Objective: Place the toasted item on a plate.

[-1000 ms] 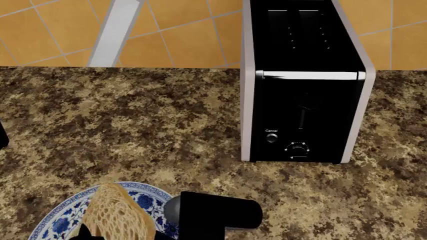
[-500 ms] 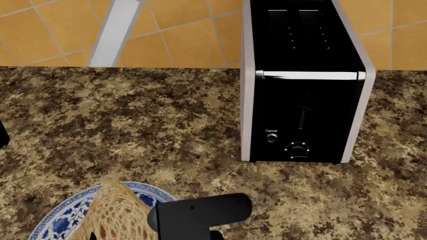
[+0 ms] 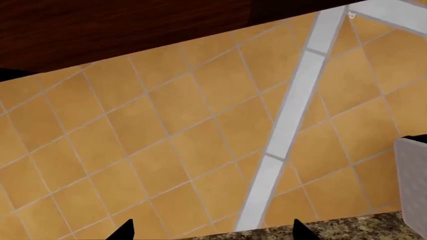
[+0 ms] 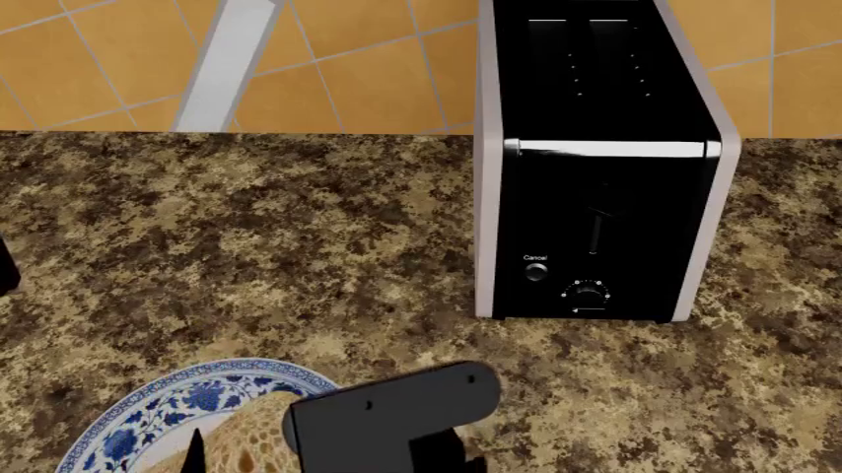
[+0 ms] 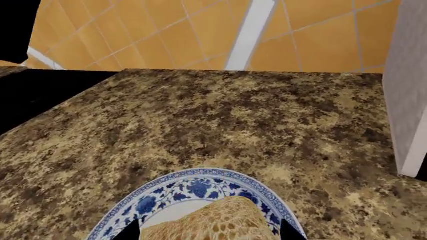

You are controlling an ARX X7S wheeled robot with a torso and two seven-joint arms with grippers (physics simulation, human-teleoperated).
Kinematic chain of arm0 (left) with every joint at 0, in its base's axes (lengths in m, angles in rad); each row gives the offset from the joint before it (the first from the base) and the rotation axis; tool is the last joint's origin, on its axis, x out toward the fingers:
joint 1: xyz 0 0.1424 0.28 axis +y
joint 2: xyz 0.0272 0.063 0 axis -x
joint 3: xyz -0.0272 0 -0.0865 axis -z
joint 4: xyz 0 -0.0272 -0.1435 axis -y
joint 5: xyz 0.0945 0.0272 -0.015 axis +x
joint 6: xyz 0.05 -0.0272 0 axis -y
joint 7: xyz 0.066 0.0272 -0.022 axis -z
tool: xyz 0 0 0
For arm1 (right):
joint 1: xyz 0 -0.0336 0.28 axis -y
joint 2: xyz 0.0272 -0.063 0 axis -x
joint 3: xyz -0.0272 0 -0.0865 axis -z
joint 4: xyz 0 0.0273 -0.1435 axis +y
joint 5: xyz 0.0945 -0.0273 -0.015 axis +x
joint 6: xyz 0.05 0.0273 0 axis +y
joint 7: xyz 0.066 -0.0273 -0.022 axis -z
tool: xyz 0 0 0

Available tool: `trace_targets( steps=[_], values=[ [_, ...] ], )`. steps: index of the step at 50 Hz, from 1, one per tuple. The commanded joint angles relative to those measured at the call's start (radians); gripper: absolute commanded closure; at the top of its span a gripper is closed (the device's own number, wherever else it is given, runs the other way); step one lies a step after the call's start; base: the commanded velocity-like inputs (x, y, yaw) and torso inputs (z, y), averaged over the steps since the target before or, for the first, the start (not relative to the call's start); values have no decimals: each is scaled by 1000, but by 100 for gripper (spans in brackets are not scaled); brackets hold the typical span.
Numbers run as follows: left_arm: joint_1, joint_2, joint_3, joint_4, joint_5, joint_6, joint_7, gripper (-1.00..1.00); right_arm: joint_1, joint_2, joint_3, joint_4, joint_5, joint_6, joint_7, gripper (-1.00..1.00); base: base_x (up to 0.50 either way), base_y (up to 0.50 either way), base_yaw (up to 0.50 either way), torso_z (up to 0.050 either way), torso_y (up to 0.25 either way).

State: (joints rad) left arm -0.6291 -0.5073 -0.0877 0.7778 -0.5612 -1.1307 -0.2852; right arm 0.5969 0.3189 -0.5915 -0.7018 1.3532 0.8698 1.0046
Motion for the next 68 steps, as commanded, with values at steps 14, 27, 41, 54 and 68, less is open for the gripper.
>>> trace_targets(
  steps=[14, 27, 41, 54, 68],
  values=[
    [-30, -3, 10, -10, -13, -10, -7, -100, 210, 46, 82, -42, 128, 22, 100, -100, 0, 0, 0, 0, 0],
    [-46, -10, 11, -13, -21, -18, -9, -100, 394, 144, 173, 12, 205, 45, 121, -100, 0, 0, 0, 0, 0],
    [-113, -32, -8, 15, -67, -99, -15, -100, 573, 289, 240, 59, 265, 105, 124, -100, 0, 0, 0, 0, 0],
    [-241, -60, -66, 61, -156, -258, -26, -100, 669, 392, 290, 103, 276, 134, 106, -100, 0, 0, 0, 0, 0],
    [-359, -93, -85, 58, -208, -340, -30, -100, 755, 506, 337, 140, 320, 167, 101, -100, 0, 0, 0, 0, 0]
  ],
)
